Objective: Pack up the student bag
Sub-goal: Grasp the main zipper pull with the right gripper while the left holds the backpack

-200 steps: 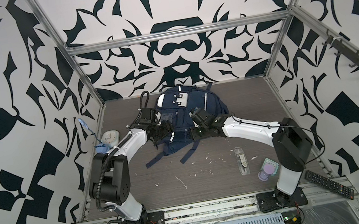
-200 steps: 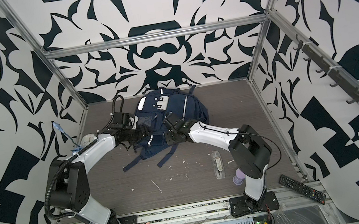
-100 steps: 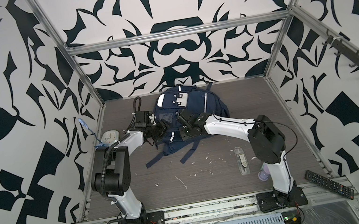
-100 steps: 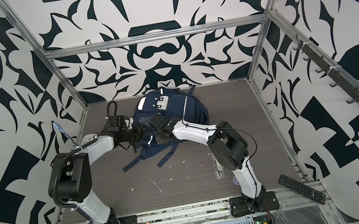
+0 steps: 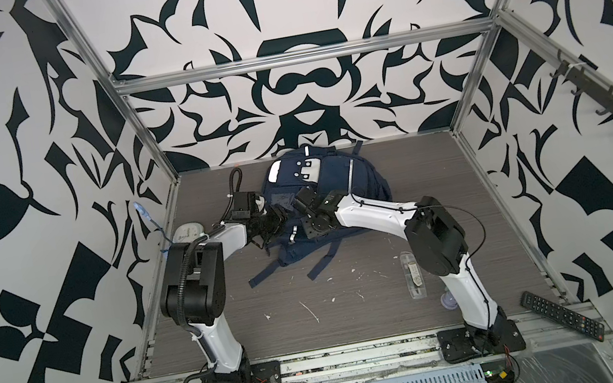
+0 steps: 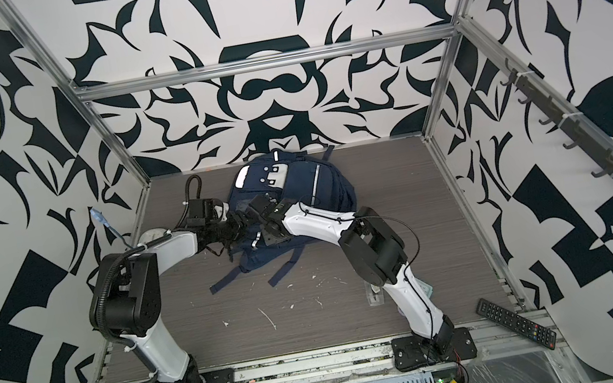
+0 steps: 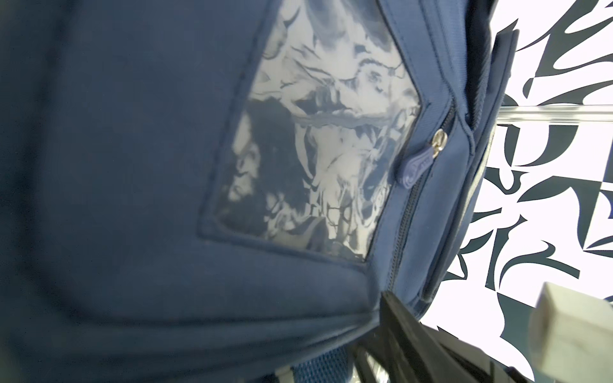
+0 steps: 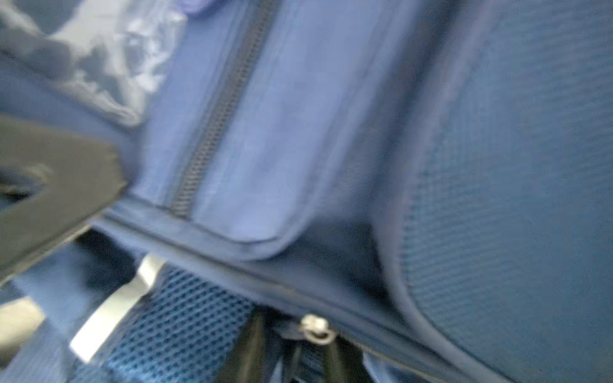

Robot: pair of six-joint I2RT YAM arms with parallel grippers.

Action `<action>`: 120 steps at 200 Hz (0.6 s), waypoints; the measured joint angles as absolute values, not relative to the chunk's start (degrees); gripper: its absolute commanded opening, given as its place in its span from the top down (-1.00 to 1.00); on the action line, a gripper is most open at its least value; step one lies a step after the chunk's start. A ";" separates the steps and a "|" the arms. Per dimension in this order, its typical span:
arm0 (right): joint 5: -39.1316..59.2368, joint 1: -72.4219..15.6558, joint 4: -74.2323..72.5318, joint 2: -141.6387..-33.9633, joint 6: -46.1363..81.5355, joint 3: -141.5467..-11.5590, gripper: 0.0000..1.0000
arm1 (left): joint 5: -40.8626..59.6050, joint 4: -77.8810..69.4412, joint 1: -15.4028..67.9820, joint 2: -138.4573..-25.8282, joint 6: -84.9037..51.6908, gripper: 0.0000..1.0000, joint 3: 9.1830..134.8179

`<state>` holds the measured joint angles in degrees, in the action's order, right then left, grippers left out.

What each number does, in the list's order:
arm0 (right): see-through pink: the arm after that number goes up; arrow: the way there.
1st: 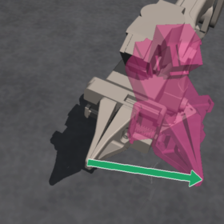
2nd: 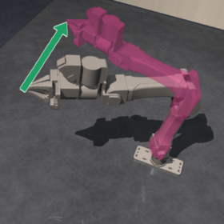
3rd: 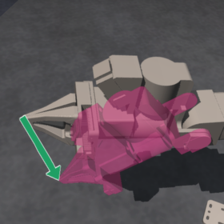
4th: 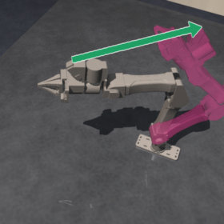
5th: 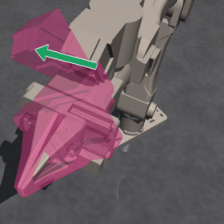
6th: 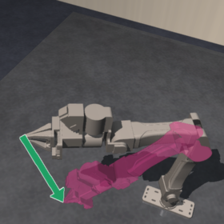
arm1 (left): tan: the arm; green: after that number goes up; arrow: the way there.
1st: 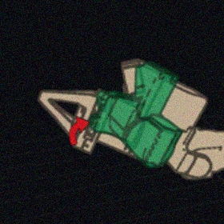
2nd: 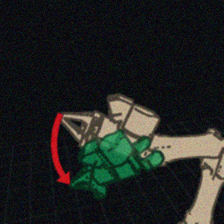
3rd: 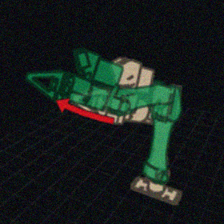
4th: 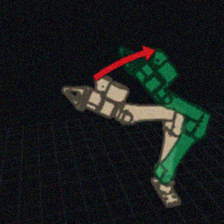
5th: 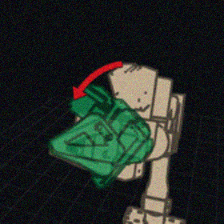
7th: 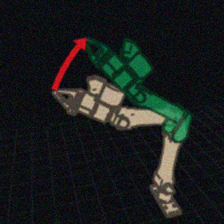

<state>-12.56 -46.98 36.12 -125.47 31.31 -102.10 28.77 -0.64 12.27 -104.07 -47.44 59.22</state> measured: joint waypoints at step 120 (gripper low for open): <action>-18.50 -50.74 39.38 -123.15 29.69 -102.24 0.96 | 28.77 -0.67 12.27 -104.60 -46.72 -0.25 59.22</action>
